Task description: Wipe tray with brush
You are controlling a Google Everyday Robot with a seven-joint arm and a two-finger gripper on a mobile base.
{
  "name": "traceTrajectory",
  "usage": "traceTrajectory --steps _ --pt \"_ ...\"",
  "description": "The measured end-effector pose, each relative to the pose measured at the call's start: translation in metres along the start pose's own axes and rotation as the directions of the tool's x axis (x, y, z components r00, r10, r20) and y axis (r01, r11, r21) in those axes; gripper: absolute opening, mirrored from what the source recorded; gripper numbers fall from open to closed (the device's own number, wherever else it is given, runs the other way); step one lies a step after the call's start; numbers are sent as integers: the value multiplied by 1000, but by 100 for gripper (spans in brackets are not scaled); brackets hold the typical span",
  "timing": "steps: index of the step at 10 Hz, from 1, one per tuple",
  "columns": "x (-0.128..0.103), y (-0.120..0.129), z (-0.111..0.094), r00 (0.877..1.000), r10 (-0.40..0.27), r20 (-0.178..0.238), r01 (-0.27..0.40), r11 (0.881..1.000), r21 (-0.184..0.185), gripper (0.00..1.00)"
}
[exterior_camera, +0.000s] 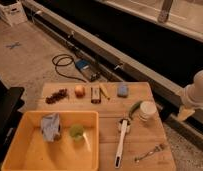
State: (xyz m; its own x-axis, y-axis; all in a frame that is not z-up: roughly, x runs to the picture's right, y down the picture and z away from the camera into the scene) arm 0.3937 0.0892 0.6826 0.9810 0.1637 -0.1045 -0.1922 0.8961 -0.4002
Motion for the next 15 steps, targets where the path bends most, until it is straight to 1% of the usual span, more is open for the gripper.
traceTrajectory --steps 5,6,7,8,9,10,11,12,13,14,15 --pt "0 0 -1 1000 -8 -4 8 1000 2 77" --pt "-5 2 -4 999 -49 -4 49 999 16 77" --pt "-10 4 -9 995 -102 -6 102 994 33 77" --pt "-23 11 -16 981 -196 -6 196 979 58 77" --pt "-40 17 -22 959 -285 2 284 956 78 77" --pt "-64 29 -28 919 -394 25 390 916 97 77" --pt "-84 41 -32 877 -478 45 472 875 108 77" --pt "-113 60 -36 795 -602 73 592 797 122 77" --pt "-128 72 -38 736 -670 96 657 742 133 77" --pt "-139 87 -43 669 -735 110 720 678 147 77" --pt "-154 107 -49 577 -807 127 789 591 170 77"
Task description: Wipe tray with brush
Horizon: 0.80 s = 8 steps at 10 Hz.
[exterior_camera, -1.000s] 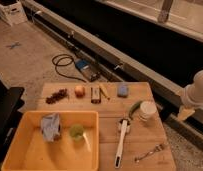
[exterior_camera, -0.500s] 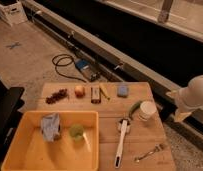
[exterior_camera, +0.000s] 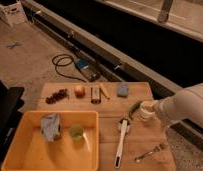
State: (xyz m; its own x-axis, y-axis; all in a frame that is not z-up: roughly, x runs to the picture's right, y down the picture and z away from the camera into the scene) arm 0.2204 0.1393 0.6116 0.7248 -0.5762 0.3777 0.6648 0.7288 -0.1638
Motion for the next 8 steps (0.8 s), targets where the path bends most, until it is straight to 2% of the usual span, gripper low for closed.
traceTrajectory --steps 2,3,5,6,8 --pt "-17 -3 -1 997 -77 22 77 997 9 77" --pt "-22 -2 -2 995 -96 25 95 995 10 77" --pt "-17 -5 0 995 -92 26 92 996 4 77" --pt "-19 -5 2 992 -120 29 120 993 -3 77" --pt "-39 -11 13 972 -230 46 231 973 -23 77"
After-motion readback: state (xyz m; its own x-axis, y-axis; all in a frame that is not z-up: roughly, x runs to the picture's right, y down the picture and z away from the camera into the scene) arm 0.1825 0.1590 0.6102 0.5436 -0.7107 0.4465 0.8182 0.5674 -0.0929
